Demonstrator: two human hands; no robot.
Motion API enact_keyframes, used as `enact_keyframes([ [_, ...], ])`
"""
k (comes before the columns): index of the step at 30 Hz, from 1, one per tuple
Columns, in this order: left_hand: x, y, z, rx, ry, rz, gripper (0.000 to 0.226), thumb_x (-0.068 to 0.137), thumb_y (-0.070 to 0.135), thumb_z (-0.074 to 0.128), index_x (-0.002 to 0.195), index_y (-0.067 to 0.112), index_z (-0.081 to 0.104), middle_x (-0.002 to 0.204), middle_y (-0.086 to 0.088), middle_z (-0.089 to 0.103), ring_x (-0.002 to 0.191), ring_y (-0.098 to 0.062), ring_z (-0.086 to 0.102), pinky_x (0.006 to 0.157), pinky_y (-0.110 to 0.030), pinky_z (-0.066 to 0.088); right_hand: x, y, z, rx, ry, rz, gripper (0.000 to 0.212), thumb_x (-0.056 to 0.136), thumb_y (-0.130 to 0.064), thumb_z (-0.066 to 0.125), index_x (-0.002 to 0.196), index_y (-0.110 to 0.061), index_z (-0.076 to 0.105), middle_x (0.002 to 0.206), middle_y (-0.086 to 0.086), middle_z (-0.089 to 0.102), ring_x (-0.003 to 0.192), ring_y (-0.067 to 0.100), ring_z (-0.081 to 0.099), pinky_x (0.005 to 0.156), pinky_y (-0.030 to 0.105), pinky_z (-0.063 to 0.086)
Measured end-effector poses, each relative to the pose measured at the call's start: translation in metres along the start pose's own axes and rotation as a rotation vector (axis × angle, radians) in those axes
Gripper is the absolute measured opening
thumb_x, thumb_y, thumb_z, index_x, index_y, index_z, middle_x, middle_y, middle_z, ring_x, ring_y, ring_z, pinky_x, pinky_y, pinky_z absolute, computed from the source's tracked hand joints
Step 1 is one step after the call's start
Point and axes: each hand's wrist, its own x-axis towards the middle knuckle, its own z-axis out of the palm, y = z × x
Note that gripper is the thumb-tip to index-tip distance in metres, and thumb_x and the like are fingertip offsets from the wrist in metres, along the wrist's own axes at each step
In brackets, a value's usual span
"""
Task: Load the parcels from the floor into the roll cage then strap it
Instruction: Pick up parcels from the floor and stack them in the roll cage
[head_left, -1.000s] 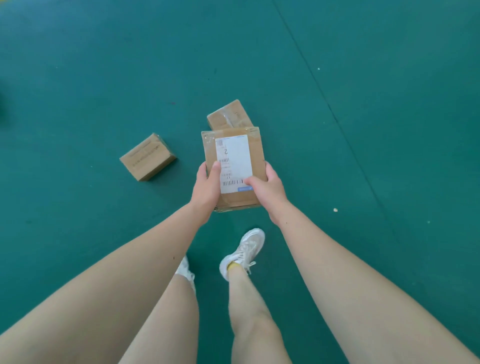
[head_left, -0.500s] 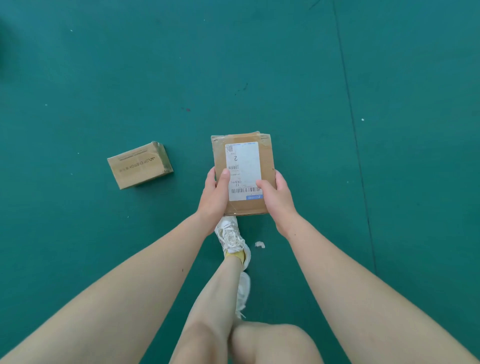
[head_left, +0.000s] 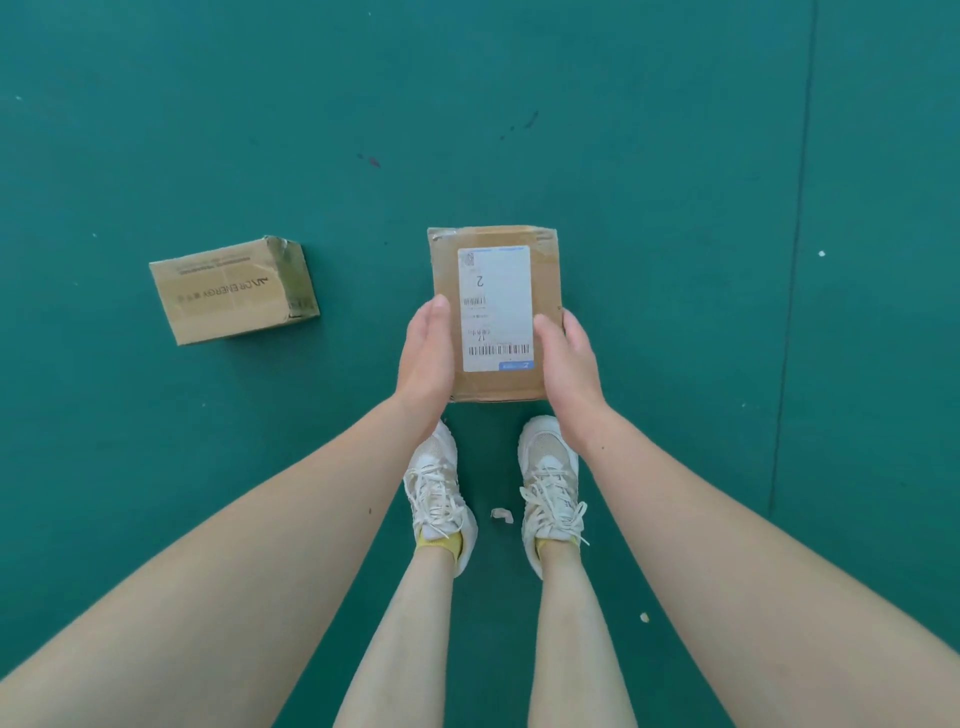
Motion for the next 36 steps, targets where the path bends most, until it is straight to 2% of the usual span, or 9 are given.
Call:
enact_keyframes([
  [4, 0.025, -0.022, 0.005, -0.058, 0.078, -0.075, 0.074, 0.080, 0.078, 0.015, 0.125, 0.037, 0.058, 0.125, 0.009, 0.063, 0.118, -0.016, 0.057, 0.105, -0.046, 0.042, 0.024, 0.016, 0.001, 0.084, 0.082, 0.147, 0.085, 0.069, -0.080, 0.025, 0.136, -0.036, 0.055, 0.140, -0.012, 0.057, 0.131, 0.015, 0.050, 0.113, 0.047, 0.035],
  [6, 0.032, -0.027, 0.007, -0.114, 0.108, -0.108, 0.067, 0.088, 0.073, 0.017, 0.124, 0.035, 0.058, 0.123, 0.008, 0.064, 0.113, -0.014, 0.059, 0.096, -0.038, 0.045, 0.036, 0.022, -0.002, 0.095, 0.098, 0.170, 0.075, 0.072, -0.075, 0.031, 0.127, -0.035, 0.062, 0.133, -0.013, 0.062, 0.124, 0.015, 0.055, 0.111, 0.046, 0.039],
  [8, 0.040, -0.030, 0.010, -0.166, 0.105, -0.169, 0.058, 0.096, 0.065, 0.022, 0.121, 0.030, 0.061, 0.116, 0.007, 0.067, 0.106, -0.013, 0.062, 0.082, -0.031, 0.047, 0.048, 0.026, -0.007, 0.121, 0.081, 0.191, 0.050, 0.082, -0.063, 0.036, 0.099, -0.030, 0.069, 0.109, -0.014, 0.070, 0.104, 0.014, 0.063, 0.098, 0.039, 0.048],
  [11, 0.052, -0.038, 0.008, -0.229, 0.075, -0.220, 0.043, 0.096, 0.056, 0.037, 0.105, 0.025, 0.066, 0.108, 0.008, 0.072, 0.097, -0.016, 0.068, 0.083, -0.034, 0.052, 0.070, 0.035, -0.011, 0.149, -0.004, 0.243, 0.040, 0.095, -0.046, 0.032, 0.064, -0.026, 0.047, 0.065, -0.012, 0.060, 0.066, 0.015, 0.053, 0.064, 0.028, 0.044],
  [18, 0.068, -0.055, 0.006, -0.353, -0.038, -0.228, 0.035, 0.099, 0.043, 0.038, 0.093, 0.026, 0.069, 0.106, 0.003, 0.074, 0.097, -0.020, 0.071, 0.080, -0.035, 0.054, 0.093, 0.052, -0.012, 0.164, -0.143, 0.281, 0.049, 0.099, -0.050, 0.029, 0.061, -0.027, 0.050, 0.060, -0.011, 0.060, 0.056, 0.013, 0.058, 0.050, 0.019, 0.045],
  [27, 0.055, -0.050, -0.002, -0.468, -0.075, -0.228, 0.031, 0.098, 0.036, 0.042, 0.091, 0.027, 0.071, 0.107, 0.002, 0.074, 0.103, -0.022, 0.068, 0.105, -0.041, 0.043, 0.080, 0.051, -0.009, 0.267, -0.221, 0.188, 0.039, 0.091, -0.053, 0.037, 0.070, -0.032, 0.061, 0.080, -0.010, 0.067, 0.075, 0.013, 0.058, 0.071, 0.033, 0.042],
  [31, 0.028, -0.025, -0.014, -0.502, -0.093, -0.233, 0.025, 0.093, 0.040, 0.047, 0.105, 0.027, 0.065, 0.124, -0.001, 0.068, 0.115, -0.023, 0.063, 0.110, -0.043, 0.040, 0.053, 0.023, -0.010, 0.261, -0.252, 0.136, 0.039, 0.093, -0.056, 0.036, 0.075, -0.032, 0.062, 0.085, -0.010, 0.068, 0.080, 0.011, 0.060, 0.075, 0.032, 0.043],
  [34, -0.003, 0.012, -0.022, -0.460, -0.106, -0.229, 0.022, 0.098, 0.038, 0.041, 0.105, 0.028, 0.060, 0.117, 0.000, 0.069, 0.100, -0.021, 0.062, 0.085, -0.030, 0.050, 0.023, -0.019, -0.014, 0.249, -0.265, 0.107, 0.035, 0.091, -0.054, 0.037, 0.081, -0.029, 0.060, 0.089, -0.007, 0.068, 0.081, 0.016, 0.060, 0.077, 0.035, 0.047],
  [36, -0.029, 0.041, -0.027, -0.429, -0.097, -0.219, 0.023, 0.100, 0.038, 0.039, 0.105, 0.029, 0.059, 0.111, 0.003, 0.069, 0.089, -0.016, 0.063, 0.064, -0.026, 0.041, -0.001, -0.051, -0.019, 0.267, -0.264, 0.091, 0.035, 0.085, -0.053, 0.039, 0.088, -0.026, 0.061, 0.096, -0.001, 0.068, 0.088, 0.021, 0.060, 0.086, 0.042, 0.048],
])
